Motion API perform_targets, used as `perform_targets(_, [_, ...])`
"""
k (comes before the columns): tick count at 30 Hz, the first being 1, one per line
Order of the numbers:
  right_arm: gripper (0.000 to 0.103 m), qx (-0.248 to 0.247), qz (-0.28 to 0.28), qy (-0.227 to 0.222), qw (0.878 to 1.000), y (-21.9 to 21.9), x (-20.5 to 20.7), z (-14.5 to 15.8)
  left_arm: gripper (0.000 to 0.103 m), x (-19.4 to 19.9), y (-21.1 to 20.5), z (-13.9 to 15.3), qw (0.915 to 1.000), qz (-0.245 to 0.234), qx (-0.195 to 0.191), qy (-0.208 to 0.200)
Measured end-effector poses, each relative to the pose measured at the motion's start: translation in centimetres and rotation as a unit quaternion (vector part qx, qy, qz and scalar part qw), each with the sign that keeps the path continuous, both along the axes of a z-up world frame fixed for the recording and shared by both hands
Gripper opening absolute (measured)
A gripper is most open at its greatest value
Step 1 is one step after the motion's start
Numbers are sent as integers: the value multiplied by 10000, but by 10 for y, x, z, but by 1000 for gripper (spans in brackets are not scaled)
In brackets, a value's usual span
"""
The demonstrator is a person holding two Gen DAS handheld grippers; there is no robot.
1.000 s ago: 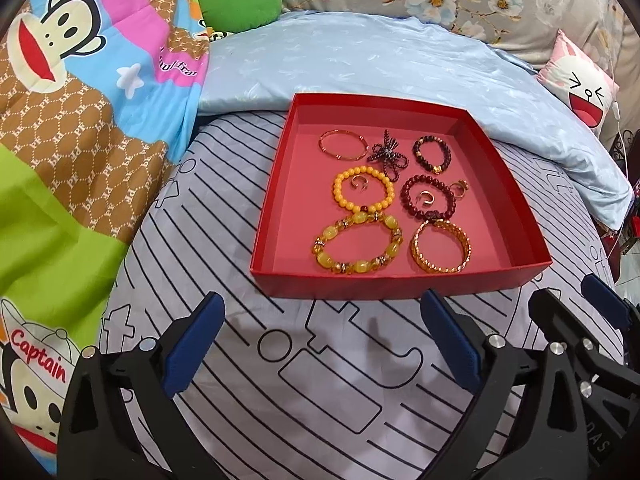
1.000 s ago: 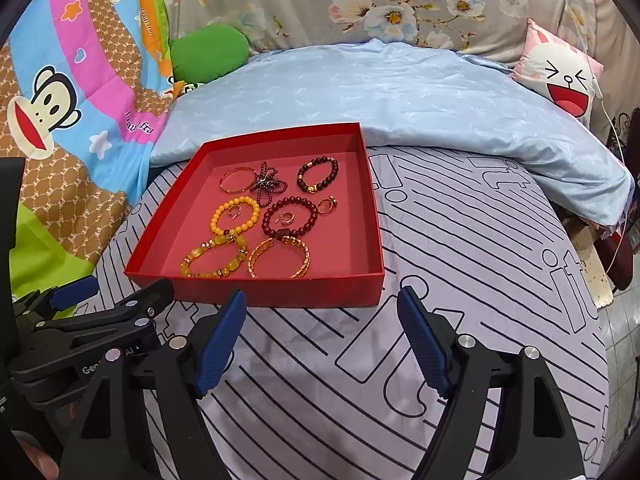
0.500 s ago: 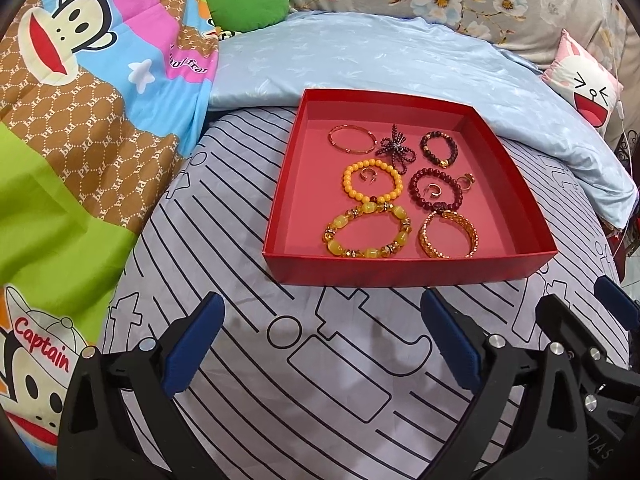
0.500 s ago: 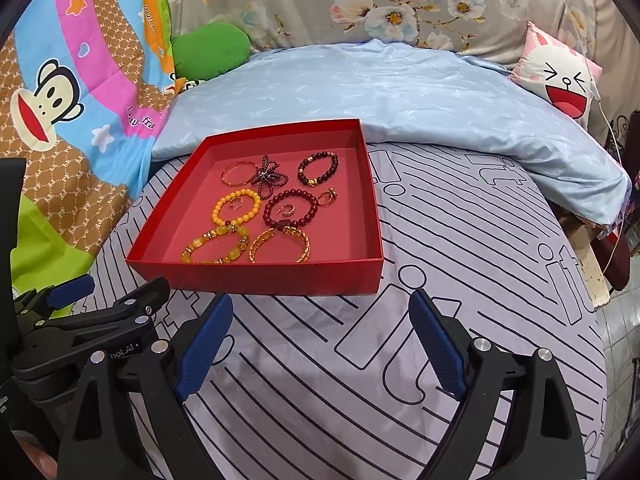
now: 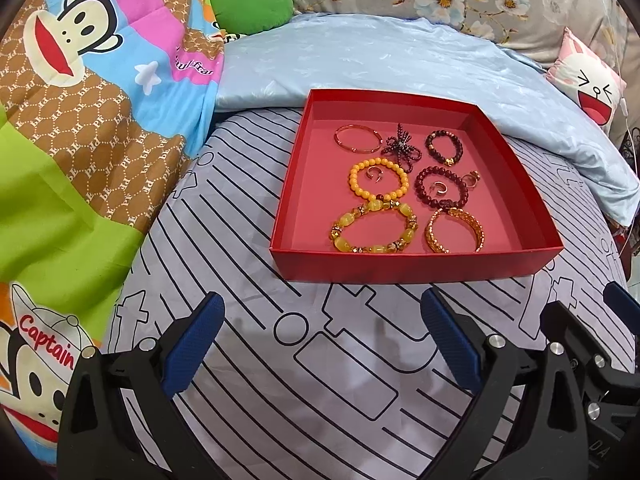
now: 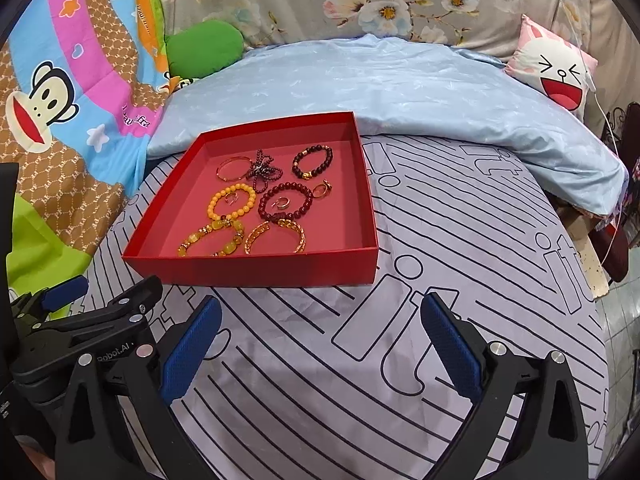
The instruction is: Organize jewelry
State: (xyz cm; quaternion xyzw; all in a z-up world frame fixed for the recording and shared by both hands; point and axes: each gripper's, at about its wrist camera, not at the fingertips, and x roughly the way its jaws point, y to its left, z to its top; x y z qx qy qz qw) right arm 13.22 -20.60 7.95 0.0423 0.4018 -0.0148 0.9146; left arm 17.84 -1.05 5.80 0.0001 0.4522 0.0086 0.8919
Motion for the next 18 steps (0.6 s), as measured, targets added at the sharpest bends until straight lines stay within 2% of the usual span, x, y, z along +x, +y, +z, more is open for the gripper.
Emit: perform_targets(18, [96, 18, -38, -74, 10000, -2, 1, 1, 94, 0, -3, 0, 10000, -5, 70, -31])
